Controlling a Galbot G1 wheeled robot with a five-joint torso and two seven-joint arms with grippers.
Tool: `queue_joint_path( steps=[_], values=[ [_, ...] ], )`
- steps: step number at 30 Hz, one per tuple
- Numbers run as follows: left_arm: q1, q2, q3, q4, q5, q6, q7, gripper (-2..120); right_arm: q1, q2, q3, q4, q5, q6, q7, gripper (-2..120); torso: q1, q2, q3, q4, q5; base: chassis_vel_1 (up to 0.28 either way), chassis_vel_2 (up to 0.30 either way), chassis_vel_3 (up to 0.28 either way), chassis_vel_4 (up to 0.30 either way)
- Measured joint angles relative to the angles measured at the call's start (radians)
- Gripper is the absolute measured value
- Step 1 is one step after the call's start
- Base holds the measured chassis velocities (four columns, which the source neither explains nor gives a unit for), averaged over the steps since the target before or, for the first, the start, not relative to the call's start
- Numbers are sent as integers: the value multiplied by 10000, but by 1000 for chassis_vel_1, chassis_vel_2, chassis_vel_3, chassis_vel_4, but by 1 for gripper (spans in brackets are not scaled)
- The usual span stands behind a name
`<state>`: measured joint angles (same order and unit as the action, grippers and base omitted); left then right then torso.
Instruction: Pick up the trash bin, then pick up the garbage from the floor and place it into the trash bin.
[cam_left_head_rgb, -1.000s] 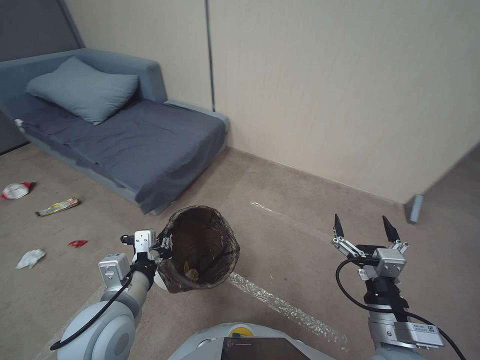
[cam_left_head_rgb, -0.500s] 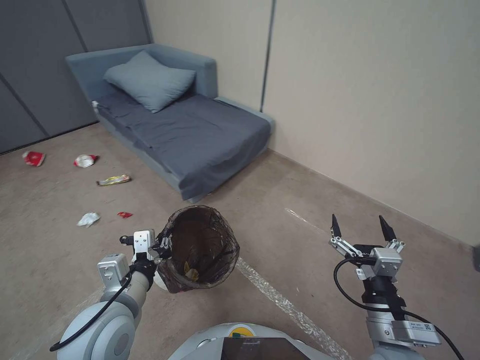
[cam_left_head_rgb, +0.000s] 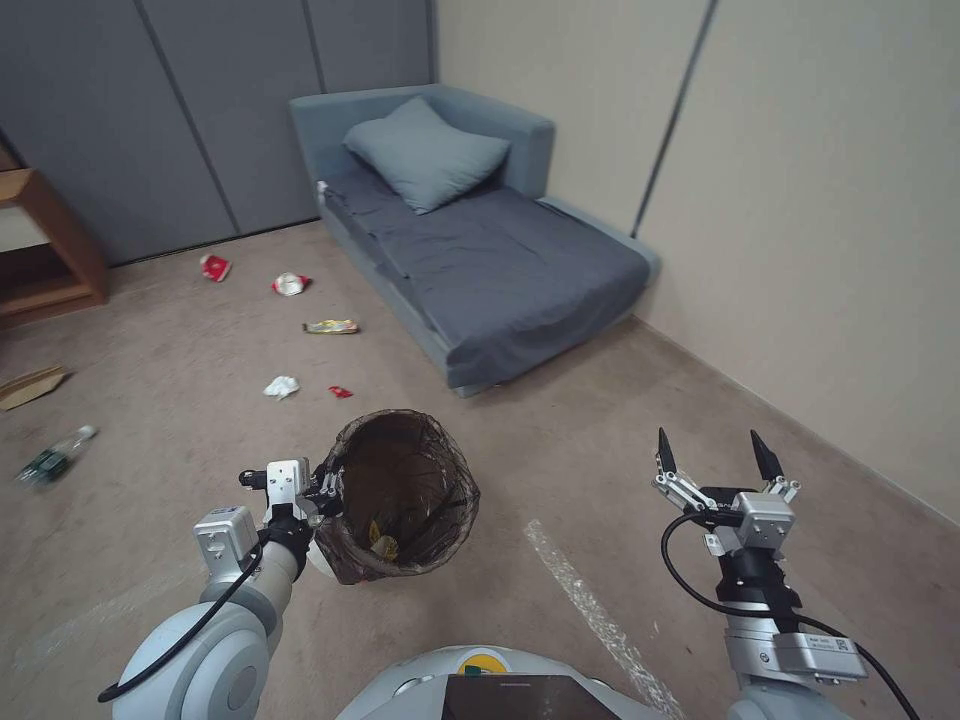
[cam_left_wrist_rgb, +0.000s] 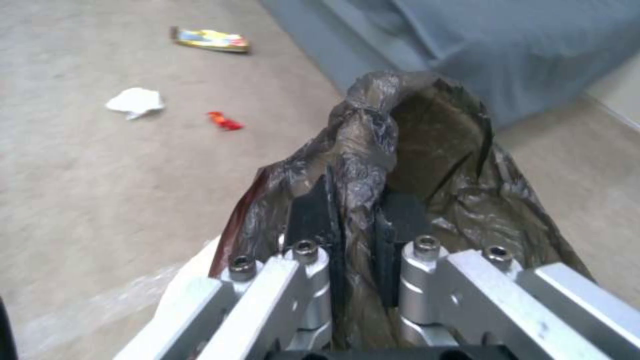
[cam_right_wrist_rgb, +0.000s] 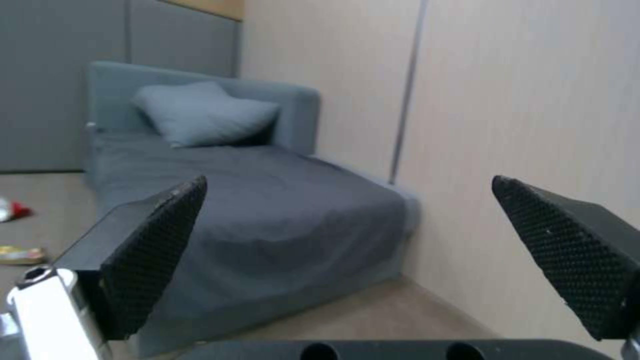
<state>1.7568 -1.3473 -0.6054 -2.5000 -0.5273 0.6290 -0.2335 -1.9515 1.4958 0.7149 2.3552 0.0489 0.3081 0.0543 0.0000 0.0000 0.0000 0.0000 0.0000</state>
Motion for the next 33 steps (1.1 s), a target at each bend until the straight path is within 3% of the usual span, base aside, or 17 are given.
queue_joint_path(
  steps=[33],
  values=[
    [33,-42,41,0,8,-7,72,8,72,-5,41,-99,42,-194,254,100,0,0,0,1,0,123,121,118,125]
  ],
)
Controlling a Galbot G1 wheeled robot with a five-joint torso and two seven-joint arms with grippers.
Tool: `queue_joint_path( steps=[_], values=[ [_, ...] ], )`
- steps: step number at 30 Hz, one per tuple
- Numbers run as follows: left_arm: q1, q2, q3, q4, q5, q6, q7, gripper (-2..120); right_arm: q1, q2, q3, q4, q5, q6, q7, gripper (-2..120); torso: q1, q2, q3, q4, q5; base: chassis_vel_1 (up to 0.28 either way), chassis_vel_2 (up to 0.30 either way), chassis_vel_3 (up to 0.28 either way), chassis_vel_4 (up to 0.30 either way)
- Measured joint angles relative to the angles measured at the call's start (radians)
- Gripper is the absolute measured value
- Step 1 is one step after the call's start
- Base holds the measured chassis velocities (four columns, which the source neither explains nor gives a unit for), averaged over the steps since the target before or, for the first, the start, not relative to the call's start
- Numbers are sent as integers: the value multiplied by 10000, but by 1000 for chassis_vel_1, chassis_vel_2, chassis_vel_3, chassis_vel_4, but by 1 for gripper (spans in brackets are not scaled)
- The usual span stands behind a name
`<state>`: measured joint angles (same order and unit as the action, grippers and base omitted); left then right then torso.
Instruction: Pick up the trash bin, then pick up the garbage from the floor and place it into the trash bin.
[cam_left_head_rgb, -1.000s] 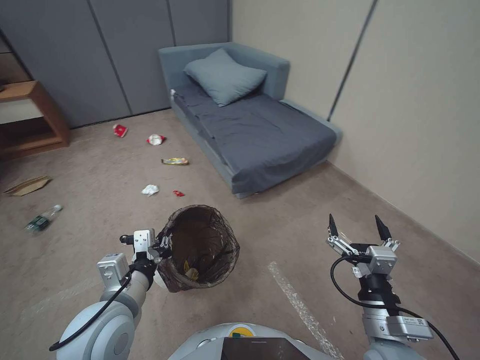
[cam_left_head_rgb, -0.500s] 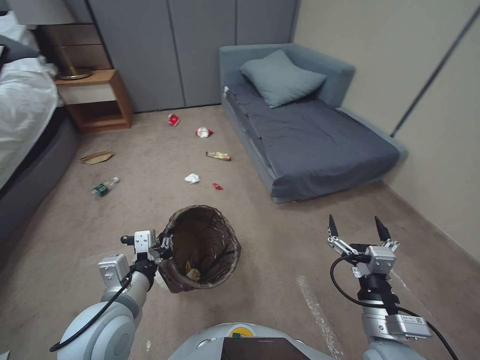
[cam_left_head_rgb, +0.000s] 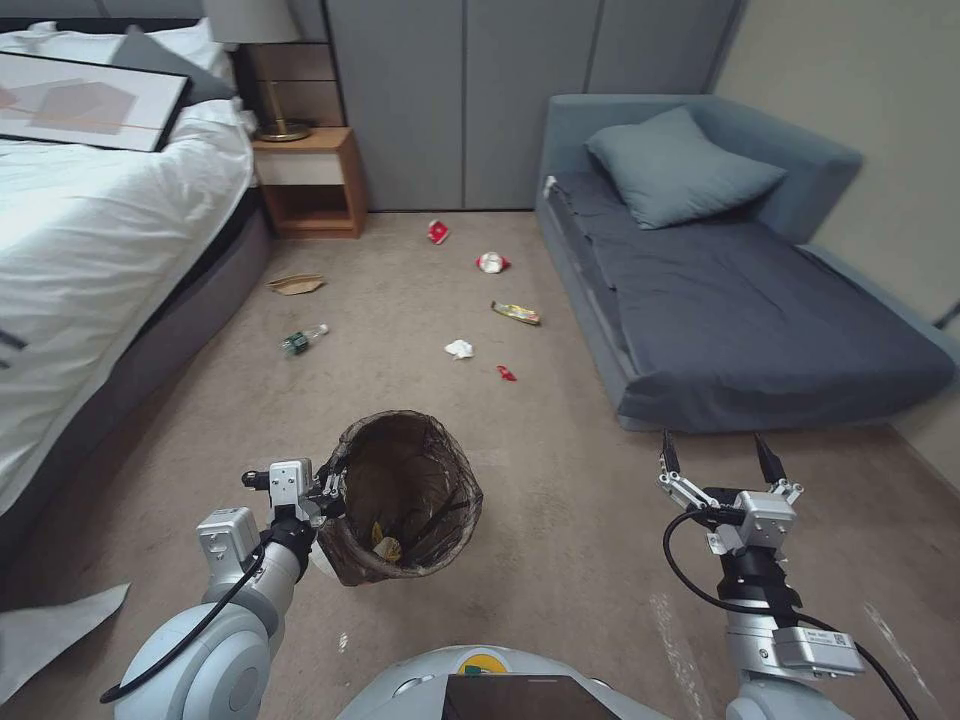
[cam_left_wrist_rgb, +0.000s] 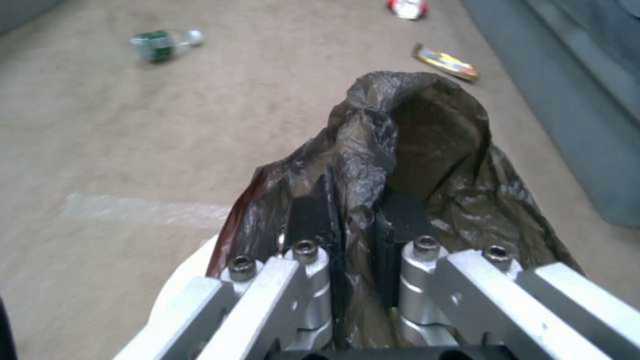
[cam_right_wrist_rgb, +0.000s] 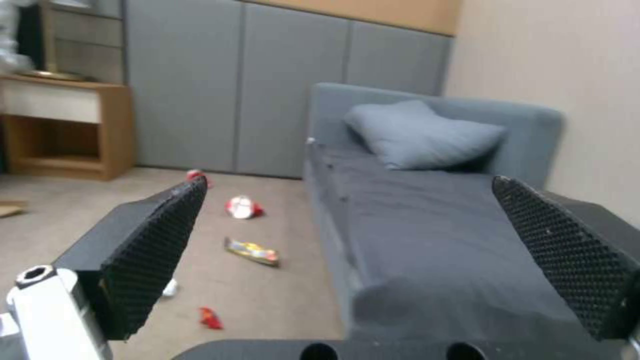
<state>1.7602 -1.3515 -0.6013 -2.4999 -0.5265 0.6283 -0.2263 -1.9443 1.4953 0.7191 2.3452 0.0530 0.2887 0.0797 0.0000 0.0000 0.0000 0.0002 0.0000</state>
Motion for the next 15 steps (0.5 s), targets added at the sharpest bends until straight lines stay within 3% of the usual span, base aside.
queue_joint_path(
  steps=[7,15],
  values=[
    [2,12,5,0,-10,-41,64,8,4,21,12,5,-17,-3,41,100,0,0,0,0,-1,98,93,80,77],
    [-1,1,16,0,-11,-69,97,8,2,37,21,15,-30,-4,52,100,0,0,0,-2,0,0,0,0,0]
  ],
)
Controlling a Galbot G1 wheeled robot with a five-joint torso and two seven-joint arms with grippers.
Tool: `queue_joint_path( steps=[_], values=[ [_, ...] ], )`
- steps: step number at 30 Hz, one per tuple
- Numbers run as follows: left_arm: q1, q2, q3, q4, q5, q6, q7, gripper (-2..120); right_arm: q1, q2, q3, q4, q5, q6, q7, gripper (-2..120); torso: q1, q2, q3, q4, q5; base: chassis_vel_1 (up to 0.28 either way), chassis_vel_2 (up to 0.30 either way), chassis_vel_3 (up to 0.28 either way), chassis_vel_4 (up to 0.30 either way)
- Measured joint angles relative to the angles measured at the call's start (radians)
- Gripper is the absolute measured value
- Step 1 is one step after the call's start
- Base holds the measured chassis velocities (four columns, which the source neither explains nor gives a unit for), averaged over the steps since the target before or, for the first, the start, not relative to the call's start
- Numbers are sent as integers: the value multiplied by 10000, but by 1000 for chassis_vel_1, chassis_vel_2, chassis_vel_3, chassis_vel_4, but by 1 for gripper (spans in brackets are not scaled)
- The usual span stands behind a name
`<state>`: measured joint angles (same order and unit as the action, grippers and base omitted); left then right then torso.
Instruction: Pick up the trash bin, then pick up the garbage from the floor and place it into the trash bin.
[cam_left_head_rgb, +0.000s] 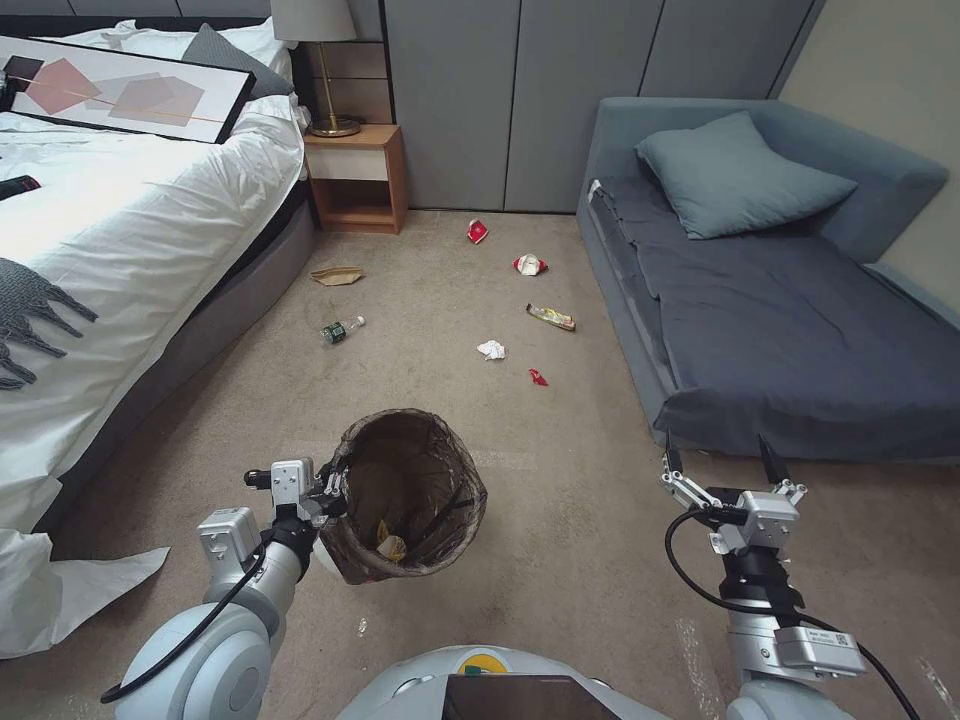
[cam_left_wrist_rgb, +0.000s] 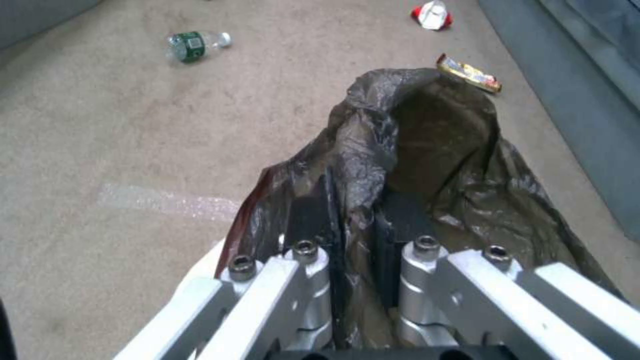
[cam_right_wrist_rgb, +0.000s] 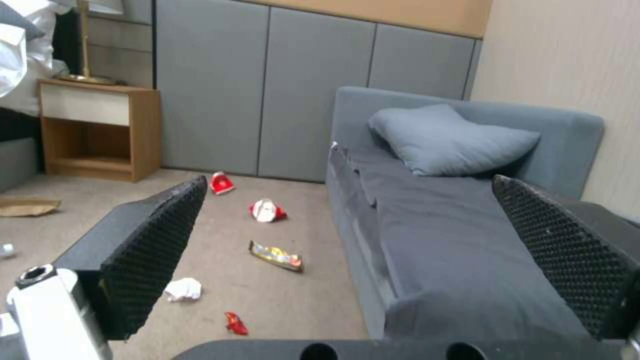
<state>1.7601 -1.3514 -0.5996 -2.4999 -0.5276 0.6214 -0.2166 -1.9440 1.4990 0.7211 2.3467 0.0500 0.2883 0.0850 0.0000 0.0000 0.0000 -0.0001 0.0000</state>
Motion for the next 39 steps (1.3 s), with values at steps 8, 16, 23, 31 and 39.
queue_joint_path(
  steps=[8,16,23,31,39],
  values=[
    [7,3,-14,0,13,-13,-1,8,-8,5,0,12,0,-35,33,100,0,0,0,1,0,0,0,0,0],
    [30,23,-21,0,34,-40,10,8,-29,17,0,19,-4,-33,74,100,0,0,0,2,0,0,0,0,0],
    [33,37,-31,0,33,-60,27,8,-32,12,-18,42,-12,-33,75,100,0,0,0,2,0,-42,43,44,-42],
    [37,46,-38,0,19,-72,33,8,-15,-1,-56,48,-19,-33,79,100,0,0,0,0,0,-90,92,89,-93],
    [14,44,-57,0,9,-76,34,8,23,-3,-59,47,-19,-36,97,100,0,0,0,1,0,-75,65,65,-68]
  ],
)
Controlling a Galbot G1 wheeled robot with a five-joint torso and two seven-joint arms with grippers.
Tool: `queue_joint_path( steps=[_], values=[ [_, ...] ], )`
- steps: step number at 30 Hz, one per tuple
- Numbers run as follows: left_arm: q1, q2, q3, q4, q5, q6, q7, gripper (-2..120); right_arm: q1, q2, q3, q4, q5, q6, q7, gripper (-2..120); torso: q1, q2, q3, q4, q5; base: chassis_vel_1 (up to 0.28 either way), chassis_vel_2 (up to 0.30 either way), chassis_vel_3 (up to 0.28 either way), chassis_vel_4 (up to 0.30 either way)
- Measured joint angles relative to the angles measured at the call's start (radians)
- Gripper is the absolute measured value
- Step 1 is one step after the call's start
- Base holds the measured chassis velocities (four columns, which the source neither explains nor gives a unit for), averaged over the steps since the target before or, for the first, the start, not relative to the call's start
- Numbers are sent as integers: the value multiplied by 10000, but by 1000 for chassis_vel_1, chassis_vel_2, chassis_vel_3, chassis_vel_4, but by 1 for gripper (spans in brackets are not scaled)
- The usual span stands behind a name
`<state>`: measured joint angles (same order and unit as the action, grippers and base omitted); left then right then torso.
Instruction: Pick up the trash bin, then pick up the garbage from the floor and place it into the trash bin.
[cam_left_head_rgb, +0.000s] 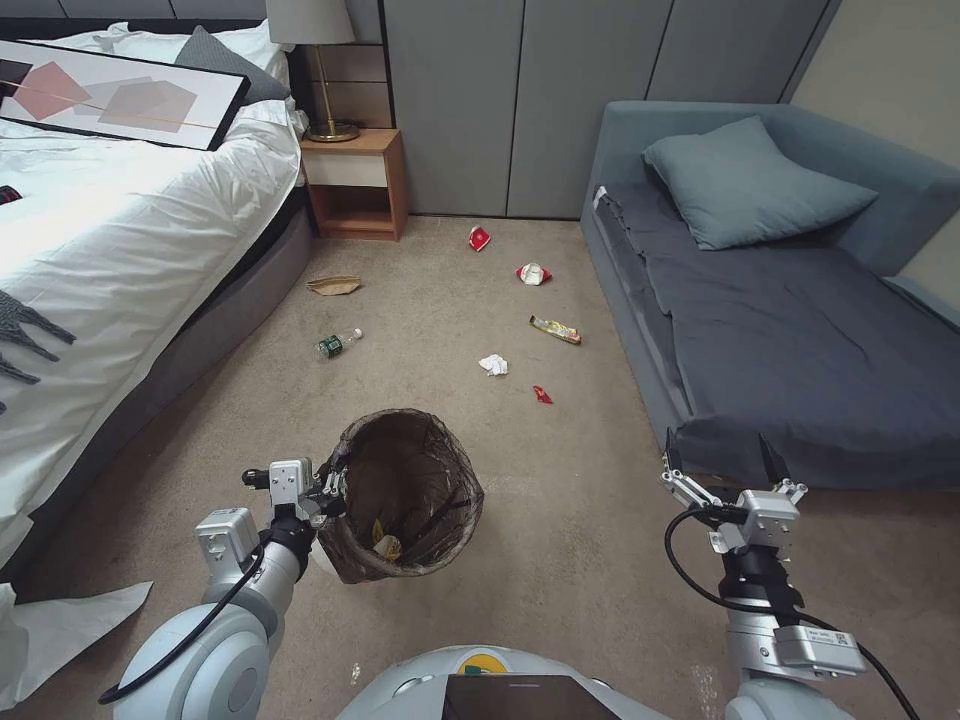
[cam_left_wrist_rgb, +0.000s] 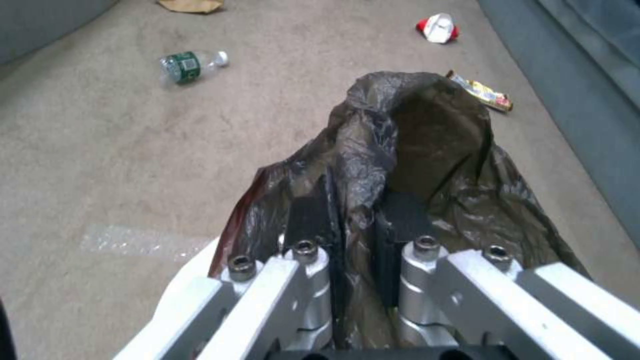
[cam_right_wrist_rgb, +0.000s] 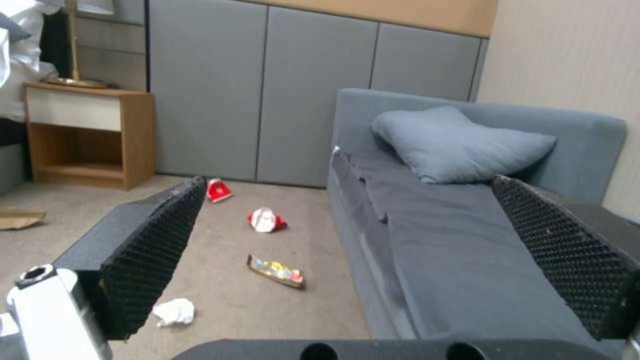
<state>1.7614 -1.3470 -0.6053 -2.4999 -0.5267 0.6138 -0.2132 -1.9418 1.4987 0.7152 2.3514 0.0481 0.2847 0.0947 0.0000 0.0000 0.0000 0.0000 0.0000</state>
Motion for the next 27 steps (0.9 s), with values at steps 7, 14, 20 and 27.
queue_joint_path(
  steps=[7,14,20,27],
  values=[
    [-8,-10,-8,0,-8,0,0,8,-1,11,50,-22,0,16,1,100,0,0,0,0,0,-76,71,69,-68],
    [-7,-15,-15,0,-8,0,0,8,-13,17,76,-40,3,52,1,100,0,0,0,0,0,-68,78,74,-60],
    [-11,-7,-13,0,-8,4,-1,8,-13,38,70,-45,4,69,1,100,0,0,0,0,0,-83,64,71,-83],
    [-30,9,-6,0,-10,15,-1,8,-10,60,45,-47,3,77,1,100,0,0,0,0,0,-79,74,79,-82]
  ],
)
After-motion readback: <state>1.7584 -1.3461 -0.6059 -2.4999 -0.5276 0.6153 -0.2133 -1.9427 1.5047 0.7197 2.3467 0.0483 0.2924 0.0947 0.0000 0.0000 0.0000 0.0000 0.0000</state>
